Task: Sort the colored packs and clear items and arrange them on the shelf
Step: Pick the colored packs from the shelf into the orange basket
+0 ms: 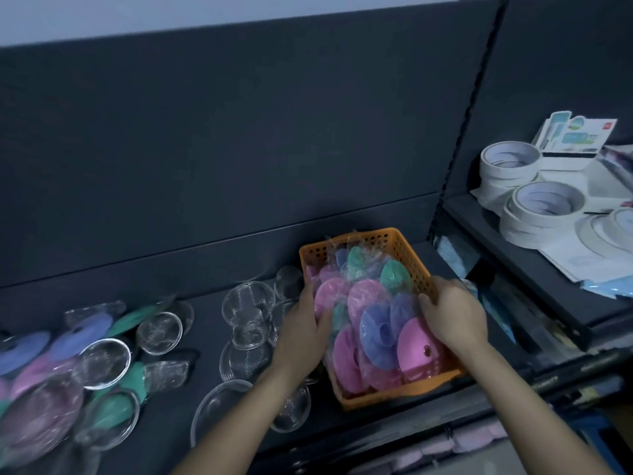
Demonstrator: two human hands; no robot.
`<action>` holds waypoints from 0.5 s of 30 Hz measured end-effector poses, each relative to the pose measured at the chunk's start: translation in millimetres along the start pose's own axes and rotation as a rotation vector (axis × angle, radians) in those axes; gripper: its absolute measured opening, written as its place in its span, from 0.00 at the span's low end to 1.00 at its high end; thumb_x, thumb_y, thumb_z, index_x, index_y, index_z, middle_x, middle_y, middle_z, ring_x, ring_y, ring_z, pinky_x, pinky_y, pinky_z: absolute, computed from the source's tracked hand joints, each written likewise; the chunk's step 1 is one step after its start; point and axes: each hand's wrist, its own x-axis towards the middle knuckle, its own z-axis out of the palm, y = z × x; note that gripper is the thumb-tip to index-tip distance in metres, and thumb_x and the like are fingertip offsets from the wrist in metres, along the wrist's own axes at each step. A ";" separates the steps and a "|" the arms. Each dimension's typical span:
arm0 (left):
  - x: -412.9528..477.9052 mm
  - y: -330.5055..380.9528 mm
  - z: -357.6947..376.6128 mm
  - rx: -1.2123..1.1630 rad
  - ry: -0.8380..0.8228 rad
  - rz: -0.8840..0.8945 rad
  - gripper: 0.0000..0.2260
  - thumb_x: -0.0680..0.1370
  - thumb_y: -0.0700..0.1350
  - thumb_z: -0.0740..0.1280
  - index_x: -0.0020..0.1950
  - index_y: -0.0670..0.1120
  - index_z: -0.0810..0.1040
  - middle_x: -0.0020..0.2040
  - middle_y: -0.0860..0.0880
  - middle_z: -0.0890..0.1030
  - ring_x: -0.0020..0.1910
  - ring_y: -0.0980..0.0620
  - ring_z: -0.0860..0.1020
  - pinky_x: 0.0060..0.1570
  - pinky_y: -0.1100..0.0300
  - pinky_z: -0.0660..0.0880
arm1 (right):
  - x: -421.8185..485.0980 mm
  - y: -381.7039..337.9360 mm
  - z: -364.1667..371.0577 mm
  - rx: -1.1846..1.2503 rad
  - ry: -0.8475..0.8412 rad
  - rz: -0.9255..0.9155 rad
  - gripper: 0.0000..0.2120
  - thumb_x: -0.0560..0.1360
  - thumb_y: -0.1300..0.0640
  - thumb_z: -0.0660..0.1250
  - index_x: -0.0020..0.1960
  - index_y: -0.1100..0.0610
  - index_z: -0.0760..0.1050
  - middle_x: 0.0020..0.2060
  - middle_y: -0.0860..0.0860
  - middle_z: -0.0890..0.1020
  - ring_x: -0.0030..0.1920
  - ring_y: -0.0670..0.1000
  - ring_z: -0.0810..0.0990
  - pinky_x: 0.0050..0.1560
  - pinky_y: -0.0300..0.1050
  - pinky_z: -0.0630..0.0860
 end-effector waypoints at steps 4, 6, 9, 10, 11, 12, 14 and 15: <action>-3.0 -7.2 -7.4 0.021 0.004 -0.019 0.24 0.80 0.52 0.59 0.75 0.52 0.58 0.48 0.52 0.80 0.42 0.57 0.78 0.45 0.61 0.74 | -7.7 -8.2 4.7 0.000 0.008 -0.016 0.08 0.76 0.55 0.63 0.51 0.60 0.75 0.46 0.58 0.76 0.37 0.59 0.77 0.31 0.43 0.64; -4.3 -11.8 -10.3 0.030 0.021 -0.032 0.24 0.80 0.52 0.60 0.75 0.52 0.59 0.50 0.52 0.80 0.44 0.57 0.78 0.45 0.61 0.71 | -9.3 -10.4 4.6 -0.003 0.002 -0.028 0.08 0.76 0.56 0.63 0.51 0.60 0.75 0.46 0.57 0.76 0.36 0.58 0.75 0.30 0.43 0.62; -6.3 -16.6 -13.4 0.034 0.027 -0.042 0.24 0.79 0.53 0.61 0.75 0.52 0.60 0.48 0.54 0.80 0.43 0.58 0.77 0.43 0.63 0.69 | -12.0 -12.8 5.5 0.007 0.007 -0.043 0.07 0.76 0.57 0.63 0.50 0.59 0.75 0.44 0.56 0.74 0.33 0.54 0.69 0.29 0.42 0.60; -7.1 -17.3 -14.6 0.028 0.027 -0.045 0.24 0.79 0.53 0.61 0.75 0.52 0.60 0.51 0.54 0.79 0.45 0.57 0.77 0.45 0.64 0.69 | -13.2 -13.8 6.3 0.014 0.013 -0.047 0.06 0.76 0.57 0.63 0.50 0.59 0.75 0.44 0.56 0.74 0.33 0.54 0.69 0.29 0.42 0.61; -7.9 -18.2 -15.7 0.022 0.034 -0.051 0.24 0.79 0.53 0.61 0.74 0.52 0.60 0.53 0.56 0.78 0.47 0.58 0.77 0.45 0.65 0.69 | -14.2 -14.8 6.9 0.027 0.018 -0.053 0.05 0.76 0.58 0.63 0.49 0.59 0.76 0.43 0.55 0.74 0.32 0.54 0.69 0.29 0.43 0.61; -8.2 -20.1 -16.6 0.011 0.053 -0.056 0.24 0.79 0.53 0.61 0.74 0.52 0.61 0.53 0.58 0.77 0.48 0.59 0.76 0.45 0.67 0.68 | -14.6 -15.7 7.3 0.044 0.019 -0.060 0.05 0.75 0.59 0.63 0.48 0.59 0.76 0.41 0.54 0.73 0.32 0.54 0.69 0.29 0.43 0.61; -8.2 -23.8 -18.8 0.000 0.101 -0.104 0.22 0.79 0.53 0.62 0.71 0.50 0.63 0.52 0.59 0.75 0.49 0.57 0.78 0.43 0.68 0.68 | -13.2 -16.2 8.1 0.088 -0.001 -0.065 0.04 0.75 0.60 0.63 0.47 0.60 0.76 0.40 0.54 0.73 0.34 0.55 0.69 0.30 0.44 0.62; -7.9 -25.1 -19.6 0.001 0.113 -0.141 0.20 0.79 0.53 0.61 0.69 0.48 0.65 0.52 0.58 0.77 0.48 0.55 0.78 0.44 0.67 0.69 | -11.6 -16.1 8.2 0.112 -0.023 -0.054 0.04 0.75 0.61 0.63 0.47 0.60 0.76 0.40 0.55 0.75 0.34 0.55 0.70 0.31 0.44 0.63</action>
